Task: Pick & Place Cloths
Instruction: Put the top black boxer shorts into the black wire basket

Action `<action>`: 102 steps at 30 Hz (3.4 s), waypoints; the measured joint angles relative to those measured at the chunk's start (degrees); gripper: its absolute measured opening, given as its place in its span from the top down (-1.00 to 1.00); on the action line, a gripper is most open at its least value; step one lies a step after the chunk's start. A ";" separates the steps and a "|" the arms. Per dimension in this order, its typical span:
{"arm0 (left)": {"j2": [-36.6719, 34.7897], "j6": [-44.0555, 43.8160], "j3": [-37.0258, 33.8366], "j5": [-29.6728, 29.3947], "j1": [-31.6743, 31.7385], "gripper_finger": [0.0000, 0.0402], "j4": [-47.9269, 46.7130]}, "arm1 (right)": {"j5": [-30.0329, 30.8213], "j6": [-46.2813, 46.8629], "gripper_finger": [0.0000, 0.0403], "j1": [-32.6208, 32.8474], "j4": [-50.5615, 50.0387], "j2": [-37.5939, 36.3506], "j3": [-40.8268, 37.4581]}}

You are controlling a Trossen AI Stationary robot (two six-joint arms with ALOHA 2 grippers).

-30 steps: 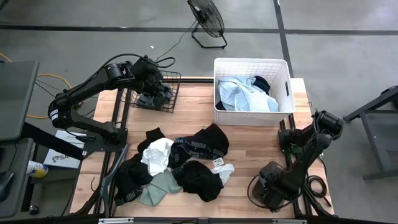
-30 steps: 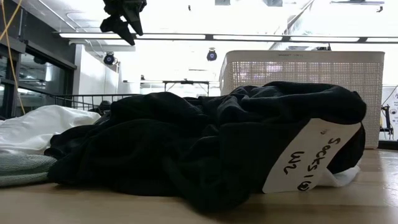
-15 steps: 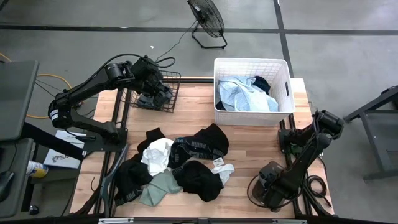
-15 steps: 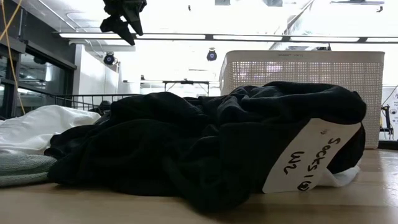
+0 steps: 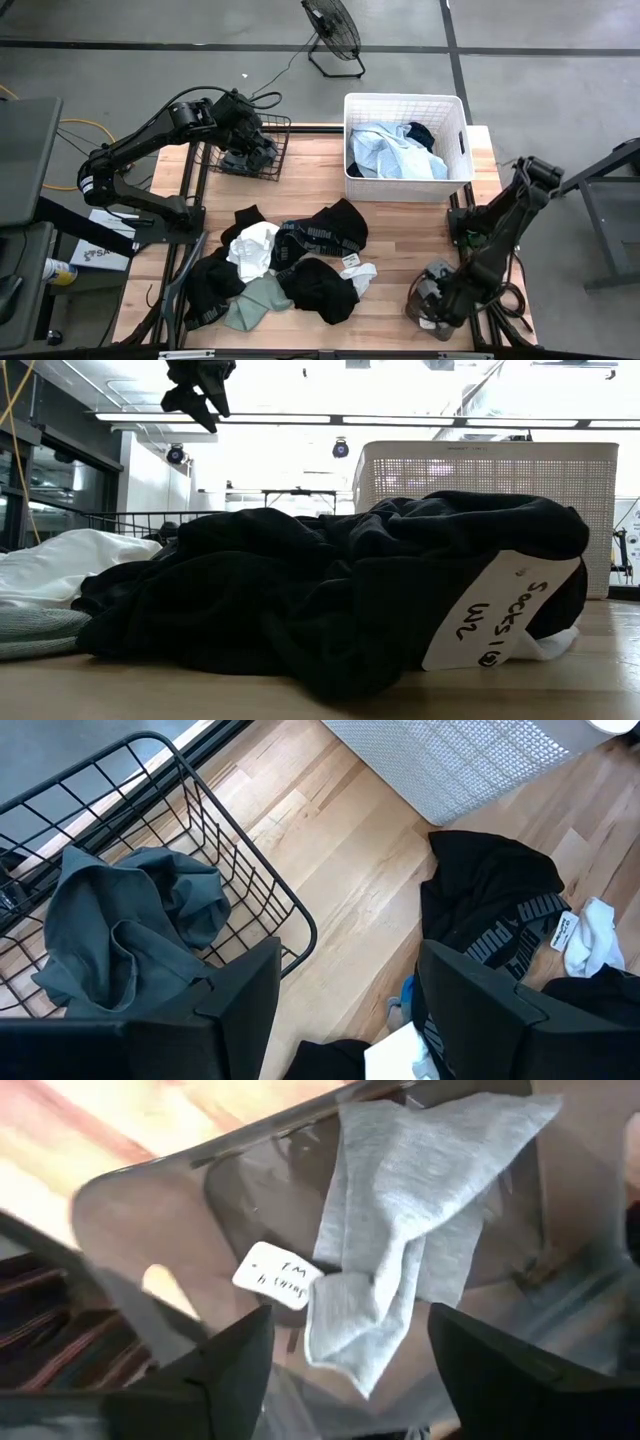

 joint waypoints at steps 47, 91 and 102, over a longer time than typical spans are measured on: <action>25.00 -34.81 -0.04 -0.04 -24.31 -0.16 3.95 | 28.92 -19.45 -0.34 -6.40 -15.95 -20.96 0.02; 42.29 -32.09 -0.02 13.05 -24.36 0.37 7.62 | 30.29 -20.70 -0.34 -6.38 -17.42 -20.81 0.02; 42.06 -27.12 2.95 15.33 -24.35 0.95 5.76 | 30.90 -20.69 -0.34 -6.38 -17.40 -20.81 0.02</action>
